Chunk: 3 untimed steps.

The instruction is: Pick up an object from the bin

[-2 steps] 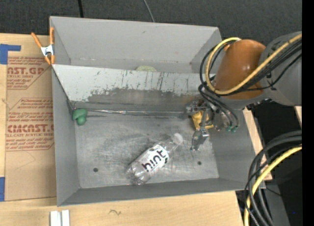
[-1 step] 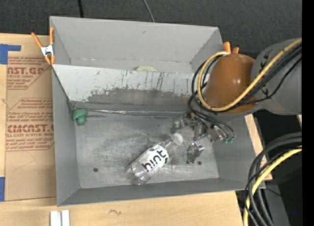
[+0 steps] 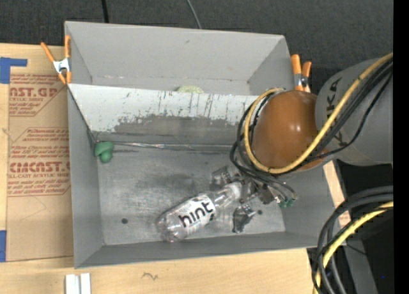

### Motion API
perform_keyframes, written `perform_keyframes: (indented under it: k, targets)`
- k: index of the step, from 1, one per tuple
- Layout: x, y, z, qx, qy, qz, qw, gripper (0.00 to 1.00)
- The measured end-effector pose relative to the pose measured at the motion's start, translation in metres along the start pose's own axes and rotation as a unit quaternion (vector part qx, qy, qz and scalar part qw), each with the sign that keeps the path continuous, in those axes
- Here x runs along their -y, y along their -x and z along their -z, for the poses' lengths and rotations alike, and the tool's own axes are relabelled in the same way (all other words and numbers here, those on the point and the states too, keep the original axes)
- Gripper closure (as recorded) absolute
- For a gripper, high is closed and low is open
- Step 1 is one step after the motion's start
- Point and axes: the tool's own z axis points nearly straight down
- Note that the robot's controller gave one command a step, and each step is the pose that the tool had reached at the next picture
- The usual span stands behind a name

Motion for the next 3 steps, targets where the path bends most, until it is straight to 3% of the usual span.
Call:
perform_keyframes:
  k: [1,2,3]
  targets:
    - [-0.027,0.017,-0.057,0.0012,0.000,0.026,0.9997,0.00]
    - [-0.061,0.030,-0.061,0.0049,-0.002,0.077,0.9970,1.00]
    - [-0.061,0.030,-0.061,0.0049,-0.002,0.077,0.9970,1.00]
